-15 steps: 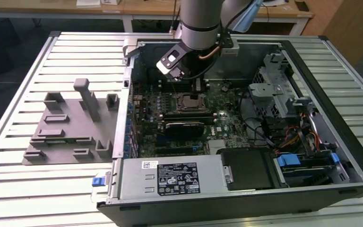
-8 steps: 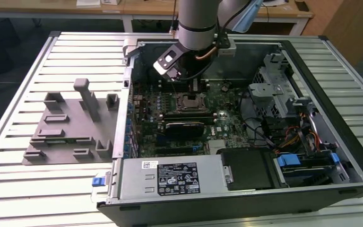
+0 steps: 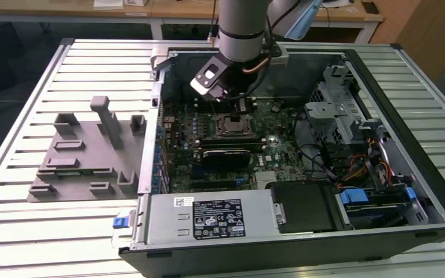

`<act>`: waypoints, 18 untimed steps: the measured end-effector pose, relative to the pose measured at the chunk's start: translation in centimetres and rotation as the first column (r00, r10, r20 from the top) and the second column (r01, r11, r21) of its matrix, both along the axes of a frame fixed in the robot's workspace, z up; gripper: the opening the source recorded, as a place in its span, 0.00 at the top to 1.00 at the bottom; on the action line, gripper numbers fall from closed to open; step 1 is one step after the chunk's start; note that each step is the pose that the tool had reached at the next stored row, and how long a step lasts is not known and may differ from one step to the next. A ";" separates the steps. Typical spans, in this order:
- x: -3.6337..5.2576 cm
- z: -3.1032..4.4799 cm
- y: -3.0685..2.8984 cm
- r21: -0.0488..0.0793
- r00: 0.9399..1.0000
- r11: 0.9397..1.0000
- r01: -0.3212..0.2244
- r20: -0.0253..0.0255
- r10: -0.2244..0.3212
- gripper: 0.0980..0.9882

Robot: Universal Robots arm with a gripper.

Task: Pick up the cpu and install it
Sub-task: 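Close the cpu cover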

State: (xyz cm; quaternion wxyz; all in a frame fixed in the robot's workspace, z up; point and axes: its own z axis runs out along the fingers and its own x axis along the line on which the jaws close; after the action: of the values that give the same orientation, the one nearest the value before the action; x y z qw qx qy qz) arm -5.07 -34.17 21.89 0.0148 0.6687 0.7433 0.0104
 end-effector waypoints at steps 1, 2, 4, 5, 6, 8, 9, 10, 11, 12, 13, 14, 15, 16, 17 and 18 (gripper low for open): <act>0.00 -0.01 0.00 0.000 1.000 1.000 -0.018 0.000 0.018 0.99; 0.00 -0.01 0.00 0.000 0.999 0.999 -0.036 0.000 0.036 0.99; 0.00 -0.03 0.00 0.000 0.997 0.997 -0.072 0.000 0.072 0.99; 0.00 -0.03 0.00 0.000 0.996 0.996 -0.090 0.000 0.090 0.99; 0.00 -0.03 0.00 0.000 0.994 0.994 -0.108 0.000 0.108 0.99; 0.00 -0.04 0.00 0.000 0.989 0.989 -0.145 0.000 0.145 0.99; 0.00 -0.04 0.00 0.000 0.987 0.987 -0.163 0.000 0.163 0.99; 0.00 -0.04 0.00 0.000 0.984 0.984 -0.180 0.000 0.180 0.99; 0.00 -0.04 0.00 0.000 0.980 0.980 -0.198 0.000 0.198 0.99; 0.00 -0.04 0.00 0.000 0.976 0.976 -0.216 0.000 0.216 0.99; 0.00 -0.04 0.00 0.000 0.972 0.972 -0.233 0.000 0.233 0.99; 0.00 -0.05 0.00 0.000 0.968 0.968 -0.251 0.000 0.251 0.99; 0.00 -0.05 0.00 0.000 0.963 0.963 -0.268 0.000 0.268 0.99; 0.00 -0.05 0.00 0.000 0.958 0.958 -0.287 0.000 0.287 0.99; 0.00 -0.05 0.00 0.000 0.953 0.953 -0.304 0.000 0.304 0.99; 0.00 -0.05 0.00 0.000 0.947 0.947 -0.321 0.000 0.321 0.99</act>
State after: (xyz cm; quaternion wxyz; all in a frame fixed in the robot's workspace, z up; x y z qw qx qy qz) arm -5.07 -34.18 21.84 0.0129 0.5388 0.8422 0.0126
